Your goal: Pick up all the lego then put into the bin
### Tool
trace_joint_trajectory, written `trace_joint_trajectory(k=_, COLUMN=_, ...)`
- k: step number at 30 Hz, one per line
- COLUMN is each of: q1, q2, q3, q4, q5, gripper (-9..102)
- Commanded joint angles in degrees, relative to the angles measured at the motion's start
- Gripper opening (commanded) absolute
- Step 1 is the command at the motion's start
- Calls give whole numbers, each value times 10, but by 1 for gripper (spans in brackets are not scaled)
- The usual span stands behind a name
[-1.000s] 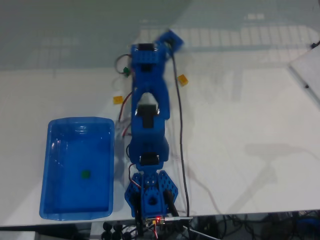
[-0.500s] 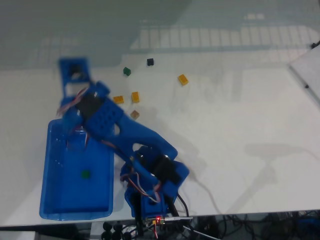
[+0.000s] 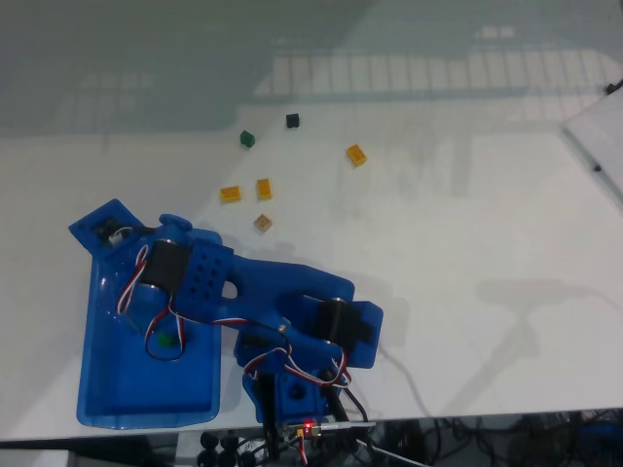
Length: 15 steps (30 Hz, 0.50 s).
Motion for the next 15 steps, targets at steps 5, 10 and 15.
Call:
trace_joint_trajectory(k=5, q1=42, q2=-1, q3=-9, q4=-5, q5=-11, gripper=30)
trace_joint_trajectory(k=10, q1=194, q2=-50, q3=-59, q4=-47, q5=-30, gripper=30)
trace_joint_trajectory(k=15, q1=432, q2=-131, q3=-113, q4=-141, q5=-31, gripper=29)
